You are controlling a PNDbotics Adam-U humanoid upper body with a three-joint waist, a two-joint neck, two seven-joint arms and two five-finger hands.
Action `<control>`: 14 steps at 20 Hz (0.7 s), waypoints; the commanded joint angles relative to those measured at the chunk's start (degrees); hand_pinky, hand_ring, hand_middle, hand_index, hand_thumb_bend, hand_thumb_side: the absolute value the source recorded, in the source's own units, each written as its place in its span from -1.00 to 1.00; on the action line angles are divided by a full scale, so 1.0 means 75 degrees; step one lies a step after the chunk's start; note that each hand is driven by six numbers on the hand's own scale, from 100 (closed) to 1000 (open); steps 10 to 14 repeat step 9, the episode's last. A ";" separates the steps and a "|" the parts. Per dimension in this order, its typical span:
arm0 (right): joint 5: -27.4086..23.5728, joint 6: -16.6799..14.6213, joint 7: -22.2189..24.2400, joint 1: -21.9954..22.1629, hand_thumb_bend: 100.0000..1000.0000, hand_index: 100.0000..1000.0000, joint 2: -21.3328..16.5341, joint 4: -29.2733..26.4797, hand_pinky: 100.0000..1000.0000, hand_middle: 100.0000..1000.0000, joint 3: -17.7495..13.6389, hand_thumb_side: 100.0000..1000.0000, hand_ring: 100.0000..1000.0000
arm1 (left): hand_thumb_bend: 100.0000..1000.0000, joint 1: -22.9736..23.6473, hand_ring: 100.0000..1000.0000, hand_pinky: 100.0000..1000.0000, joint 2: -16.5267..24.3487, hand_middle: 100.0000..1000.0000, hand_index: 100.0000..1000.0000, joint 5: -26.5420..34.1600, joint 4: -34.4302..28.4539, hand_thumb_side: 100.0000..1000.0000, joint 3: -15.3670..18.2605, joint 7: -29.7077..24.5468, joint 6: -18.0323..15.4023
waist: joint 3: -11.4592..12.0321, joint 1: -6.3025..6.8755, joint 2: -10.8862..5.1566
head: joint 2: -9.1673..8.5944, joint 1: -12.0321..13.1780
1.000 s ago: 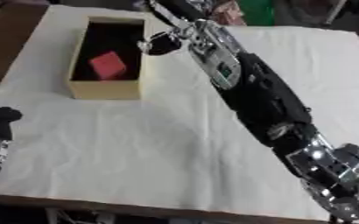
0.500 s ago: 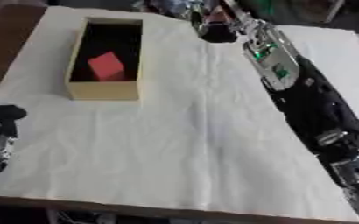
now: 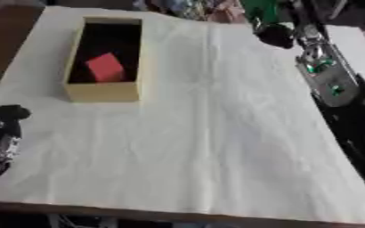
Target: Pick up objects on the table and place them in the box.
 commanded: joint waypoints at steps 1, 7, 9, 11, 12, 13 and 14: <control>-0.0513 -0.0056 -0.0490 0.0103 -1.00 1.00 -0.0302 -0.0237 0.61 0.72 -0.0316 -0.94 1.00 | -1.00 -0.0047 0.58 1.00 0.0056 0.31 0.46 0.0001 -0.0105 -0.58 0.0078 0.0042 -0.0009 | -0.0040 0.0045 -0.0092 | -0.0046 0.0033; -0.1188 -0.0255 -0.1085 0.0515 -1.00 1.00 -0.0294 -0.0243 0.57 0.72 -0.0615 -0.86 1.00 | -1.00 -0.0042 0.59 1.00 0.0051 0.31 0.46 -0.0007 -0.0105 -0.58 0.0080 0.0047 -0.0011 | -0.0107 0.0070 -0.0071 | -0.0049 0.0043; -0.1345 -0.0323 -0.1191 0.0619 -1.00 1.00 -0.0268 -0.0226 0.55 0.72 -0.0679 -0.85 1.00 | -1.00 -0.0030 0.59 1.00 0.0046 0.31 0.46 -0.0011 -0.0107 -0.58 0.0082 0.0046 -0.0013 | -0.0104 0.0075 -0.0073 | -0.0055 0.0035; -0.1345 -0.0323 -0.1191 0.0619 -1.00 1.00 -0.0268 -0.0226 0.55 0.72 -0.0679 -0.85 1.00 | -1.00 -0.0030 0.59 1.00 0.0046 0.31 0.46 -0.0011 -0.0107 -0.58 0.0082 0.0046 -0.0013 | -0.0104 0.0075 -0.0073 | -0.0055 0.0035; -0.1345 -0.0323 -0.1191 0.0619 -1.00 1.00 -0.0268 -0.0226 0.55 0.72 -0.0679 -0.85 1.00 | -1.00 -0.0030 0.59 1.00 0.0046 0.31 0.46 -0.0011 -0.0107 -0.58 0.0082 0.0046 -0.0013 | -0.0104 0.0075 -0.0073 | -0.0055 0.0035; -0.1345 -0.0323 -0.1191 0.0619 -1.00 1.00 -0.0268 -0.0226 0.55 0.72 -0.0679 -0.85 1.00 | -1.00 -0.0030 0.59 1.00 0.0046 0.31 0.46 -0.0011 -0.0107 -0.58 0.0082 0.0046 -0.0013 | -0.0104 0.0075 -0.0073 | -0.0055 0.0035; -0.1345 -0.0323 -0.1191 0.0619 -1.00 1.00 -0.0268 -0.0226 0.55 0.72 -0.0679 -0.85 1.00 | -1.00 -0.0030 0.59 1.00 0.0046 0.31 0.46 -0.0011 -0.0107 -0.58 0.0082 0.0046 -0.0013 | -0.0104 0.0075 -0.0073 | -0.0055 0.0035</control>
